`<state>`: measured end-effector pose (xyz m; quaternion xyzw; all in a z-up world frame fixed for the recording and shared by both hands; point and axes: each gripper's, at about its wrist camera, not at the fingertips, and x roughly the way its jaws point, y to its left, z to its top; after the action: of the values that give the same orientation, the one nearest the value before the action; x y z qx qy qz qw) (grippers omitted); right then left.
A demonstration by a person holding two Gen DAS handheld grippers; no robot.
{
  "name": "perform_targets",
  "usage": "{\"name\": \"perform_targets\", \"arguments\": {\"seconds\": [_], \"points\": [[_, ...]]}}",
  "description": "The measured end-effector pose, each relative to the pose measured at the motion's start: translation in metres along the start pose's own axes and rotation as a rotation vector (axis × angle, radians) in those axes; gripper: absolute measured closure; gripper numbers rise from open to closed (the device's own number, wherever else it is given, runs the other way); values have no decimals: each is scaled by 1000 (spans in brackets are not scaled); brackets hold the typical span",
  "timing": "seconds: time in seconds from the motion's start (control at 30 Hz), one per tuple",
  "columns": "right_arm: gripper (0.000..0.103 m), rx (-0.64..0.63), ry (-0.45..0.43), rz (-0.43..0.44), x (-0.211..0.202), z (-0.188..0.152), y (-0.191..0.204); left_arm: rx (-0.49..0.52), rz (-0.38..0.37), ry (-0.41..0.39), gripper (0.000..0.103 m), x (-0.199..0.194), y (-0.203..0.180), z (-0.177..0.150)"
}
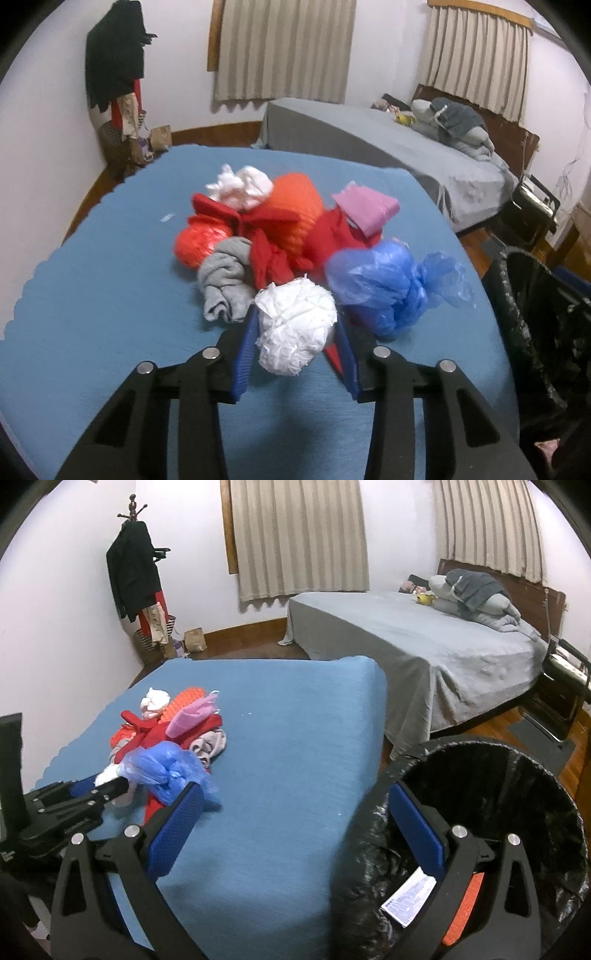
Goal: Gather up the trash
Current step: 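Grasp the white tissue with the left tool from the pile, then grasp the blue plastic bag with the right tool while the left tool holds the tissue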
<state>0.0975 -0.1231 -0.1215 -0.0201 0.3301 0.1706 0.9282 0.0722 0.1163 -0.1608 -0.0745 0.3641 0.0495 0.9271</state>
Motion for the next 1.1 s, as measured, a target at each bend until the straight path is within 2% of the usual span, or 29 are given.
{"name": "perform_targets", "arguments": {"seconds": [0.27, 0.47, 0.8, 0.9, 0.97, 1.1], "points": [[6, -35, -2, 73, 17, 10, 33, -31, 12, -63, 63, -27, 17, 12], [6, -60, 29, 124, 41, 11, 63, -40, 34, -116, 63, -40, 29, 22], [6, -90, 86, 147, 71, 7, 88, -38, 104, -111, 63, -32, 49, 18], [22, -102, 118, 162, 77, 4, 92, -52, 110, -106, 63, -30, 53, 17], [39, -108, 152, 184, 82, 2, 93, -55, 112, -106, 63, -30, 55, 16], [64, -109, 167, 219, 82, 1, 91, -53, 111, -106, 63, -30, 55, 16]]}}
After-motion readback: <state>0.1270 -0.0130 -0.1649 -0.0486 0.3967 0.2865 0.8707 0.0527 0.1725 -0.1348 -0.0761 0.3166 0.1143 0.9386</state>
